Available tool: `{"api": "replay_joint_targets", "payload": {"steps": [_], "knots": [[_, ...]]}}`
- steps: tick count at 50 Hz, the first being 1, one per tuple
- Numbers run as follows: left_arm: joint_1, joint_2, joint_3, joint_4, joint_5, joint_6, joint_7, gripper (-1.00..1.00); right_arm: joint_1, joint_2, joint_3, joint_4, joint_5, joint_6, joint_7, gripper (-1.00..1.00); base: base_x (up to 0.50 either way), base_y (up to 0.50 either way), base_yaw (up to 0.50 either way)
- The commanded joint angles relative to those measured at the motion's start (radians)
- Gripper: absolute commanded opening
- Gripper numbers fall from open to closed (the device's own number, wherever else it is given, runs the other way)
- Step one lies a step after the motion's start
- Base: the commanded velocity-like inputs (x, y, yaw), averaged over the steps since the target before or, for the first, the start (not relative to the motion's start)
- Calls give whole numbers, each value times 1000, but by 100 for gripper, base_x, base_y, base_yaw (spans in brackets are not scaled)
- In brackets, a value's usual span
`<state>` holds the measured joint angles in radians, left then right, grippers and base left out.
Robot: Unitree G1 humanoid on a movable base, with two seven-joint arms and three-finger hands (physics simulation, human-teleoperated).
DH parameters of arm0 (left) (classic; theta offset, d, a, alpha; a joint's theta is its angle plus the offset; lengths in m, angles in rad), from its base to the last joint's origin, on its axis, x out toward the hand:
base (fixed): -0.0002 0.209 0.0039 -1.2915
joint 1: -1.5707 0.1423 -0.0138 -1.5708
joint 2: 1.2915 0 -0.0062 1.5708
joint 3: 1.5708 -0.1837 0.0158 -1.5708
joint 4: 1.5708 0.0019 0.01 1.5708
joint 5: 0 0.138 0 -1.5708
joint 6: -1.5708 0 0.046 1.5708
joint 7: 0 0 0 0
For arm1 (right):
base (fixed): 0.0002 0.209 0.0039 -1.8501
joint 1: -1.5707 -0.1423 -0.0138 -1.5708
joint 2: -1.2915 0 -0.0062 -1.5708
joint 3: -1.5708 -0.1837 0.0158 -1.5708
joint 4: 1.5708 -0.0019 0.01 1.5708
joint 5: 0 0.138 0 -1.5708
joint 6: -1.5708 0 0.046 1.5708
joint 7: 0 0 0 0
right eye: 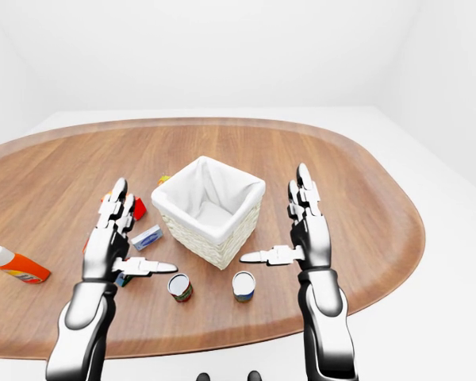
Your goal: Pick up the tomato sauce, and put it in the basket.
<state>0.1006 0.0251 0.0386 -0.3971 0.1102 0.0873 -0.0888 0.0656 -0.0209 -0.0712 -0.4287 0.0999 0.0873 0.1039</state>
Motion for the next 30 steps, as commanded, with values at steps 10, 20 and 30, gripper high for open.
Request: {"api": "replay_joint_targets", "payload": {"steps": [10,20,30], "knots": [[7,5,7,-31,75,0,-18,100,5,1,4,2,-2,0,1,100,0,0,0],[19,6,-5,-32,125,0,-26,100,4,1,4,6,-2,0,1,100,0,0,0],[34,6,-12,-37,173,0,-38,100,2,1,3,9,-2,0,0,100,0,0,0]]}}
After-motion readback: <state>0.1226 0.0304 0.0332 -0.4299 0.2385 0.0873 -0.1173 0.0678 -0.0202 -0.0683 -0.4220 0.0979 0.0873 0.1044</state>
